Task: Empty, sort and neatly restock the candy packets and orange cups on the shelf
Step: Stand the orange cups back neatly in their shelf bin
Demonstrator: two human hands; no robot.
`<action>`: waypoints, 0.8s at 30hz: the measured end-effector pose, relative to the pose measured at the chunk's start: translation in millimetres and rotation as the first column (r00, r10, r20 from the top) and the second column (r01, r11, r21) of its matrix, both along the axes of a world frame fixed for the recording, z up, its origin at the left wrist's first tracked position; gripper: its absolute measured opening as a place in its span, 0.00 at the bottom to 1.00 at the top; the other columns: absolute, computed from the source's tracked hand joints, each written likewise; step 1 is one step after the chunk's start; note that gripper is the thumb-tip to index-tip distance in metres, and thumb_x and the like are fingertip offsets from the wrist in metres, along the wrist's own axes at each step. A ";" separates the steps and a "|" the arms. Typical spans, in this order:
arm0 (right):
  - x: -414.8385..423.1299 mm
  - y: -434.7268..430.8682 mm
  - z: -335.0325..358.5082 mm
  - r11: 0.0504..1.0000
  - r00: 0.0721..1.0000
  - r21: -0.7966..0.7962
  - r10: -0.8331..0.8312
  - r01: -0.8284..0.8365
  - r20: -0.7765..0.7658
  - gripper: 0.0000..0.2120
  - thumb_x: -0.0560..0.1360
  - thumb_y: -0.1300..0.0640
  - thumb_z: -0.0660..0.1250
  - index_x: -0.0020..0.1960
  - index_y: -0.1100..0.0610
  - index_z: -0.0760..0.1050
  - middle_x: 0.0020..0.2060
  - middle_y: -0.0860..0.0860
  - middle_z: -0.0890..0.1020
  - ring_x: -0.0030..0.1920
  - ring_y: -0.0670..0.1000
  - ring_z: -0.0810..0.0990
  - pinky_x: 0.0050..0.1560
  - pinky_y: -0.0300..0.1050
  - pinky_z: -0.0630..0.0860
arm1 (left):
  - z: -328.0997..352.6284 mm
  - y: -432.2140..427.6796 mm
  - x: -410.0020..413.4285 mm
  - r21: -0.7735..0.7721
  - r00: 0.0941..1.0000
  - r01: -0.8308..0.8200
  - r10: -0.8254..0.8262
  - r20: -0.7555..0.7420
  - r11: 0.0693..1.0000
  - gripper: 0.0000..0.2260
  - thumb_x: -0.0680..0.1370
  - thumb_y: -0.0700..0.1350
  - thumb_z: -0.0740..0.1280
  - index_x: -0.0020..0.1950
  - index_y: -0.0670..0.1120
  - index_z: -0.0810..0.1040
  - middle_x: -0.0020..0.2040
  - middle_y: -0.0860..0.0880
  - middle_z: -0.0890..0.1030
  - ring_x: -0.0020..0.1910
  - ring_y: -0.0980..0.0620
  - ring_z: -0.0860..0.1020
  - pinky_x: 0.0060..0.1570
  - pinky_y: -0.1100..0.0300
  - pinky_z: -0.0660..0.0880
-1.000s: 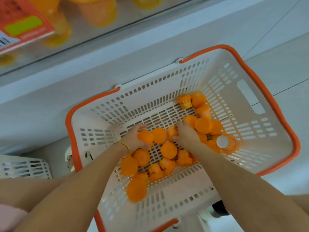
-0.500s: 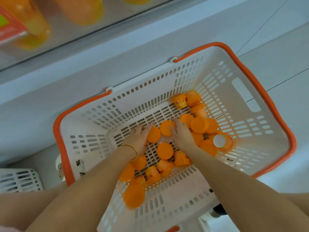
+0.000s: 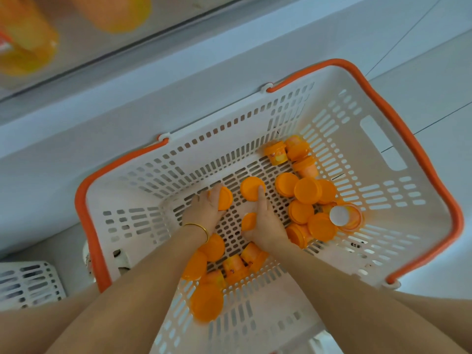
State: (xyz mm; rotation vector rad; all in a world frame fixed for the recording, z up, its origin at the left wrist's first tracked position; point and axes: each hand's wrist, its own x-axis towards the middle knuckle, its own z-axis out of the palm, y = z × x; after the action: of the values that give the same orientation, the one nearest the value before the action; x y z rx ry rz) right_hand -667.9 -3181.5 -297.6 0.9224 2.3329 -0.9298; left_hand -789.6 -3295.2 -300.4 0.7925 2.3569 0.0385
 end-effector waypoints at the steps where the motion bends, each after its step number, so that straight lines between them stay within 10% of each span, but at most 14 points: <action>1: -2.2 2.8 -0.6 1.000 1.000 -0.003 -0.010 0.010 -0.030 0.55 0.71 0.59 0.72 0.75 0.49 0.29 0.71 0.57 0.65 0.56 0.59 0.75 0.42 0.48 0.73 | 0.8 -4.4 -2.6 0.009 0.999 -0.033 0.033 0.000 0.999 0.31 0.78 0.55 0.61 0.75 0.53 0.48 0.65 0.42 0.67 0.64 0.41 0.67 0.54 0.46 0.74; 6: -18.4 14.4 6.0 0.996 1.000 0.085 -0.018 0.020 -0.021 0.48 0.74 0.63 0.66 0.77 0.52 0.32 0.73 0.55 0.61 0.71 0.63 0.60 0.63 0.57 0.68 | 8.1 -15.8 -7.0 0.026 0.993 -0.111 0.112 -0.023 0.993 0.31 0.78 0.54 0.62 0.75 0.54 0.49 0.63 0.42 0.69 0.61 0.42 0.68 0.52 0.48 0.73; 12: -44.3 16.2 3.9 0.982 1.000 0.187 -0.011 0.012 -0.007 0.48 0.74 0.43 0.66 0.77 0.52 0.33 0.76 0.54 0.52 0.72 0.61 0.59 0.60 0.57 0.71 | 18.6 -21.4 -8.7 0.051 0.990 -0.144 0.144 0.000 0.988 0.31 0.77 0.54 0.63 0.74 0.54 0.50 0.63 0.42 0.68 0.61 0.42 0.70 0.54 0.48 0.73; 17: -61.4 21.3 -10.8 0.928 0.998 0.372 0.053 -0.037 -0.034 0.40 0.76 0.37 0.59 0.77 0.55 0.45 0.70 0.57 0.63 0.65 0.61 0.68 0.49 0.51 0.76 | 37.7 -27.1 -9.7 0.137 0.983 -0.183 0.178 0.043 0.974 0.30 0.77 0.52 0.64 0.74 0.55 0.51 0.67 0.43 0.65 0.63 0.42 0.70 0.57 0.47 0.73; 24: -48.2 10.9 7.6 0.969 0.948 -0.143 -0.231 0.204 -0.218 0.34 0.77 0.44 0.64 0.75 0.56 0.52 0.70 0.57 0.64 0.66 0.59 0.69 0.63 0.57 0.70 | 78.9 -25.4 -13.6 0.195 0.973 -0.228 0.214 0.092 0.954 0.30 0.77 0.49 0.66 0.73 0.53 0.53 0.69 0.43 0.65 0.61 0.43 0.73 0.57 0.50 0.71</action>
State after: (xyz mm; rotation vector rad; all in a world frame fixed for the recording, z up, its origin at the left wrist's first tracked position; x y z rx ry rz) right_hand -716.1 -3170.6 -290.0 1.0895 2.3672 -1.3169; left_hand -803.2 -3320.6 -221.5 0.6062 2.3898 0.4032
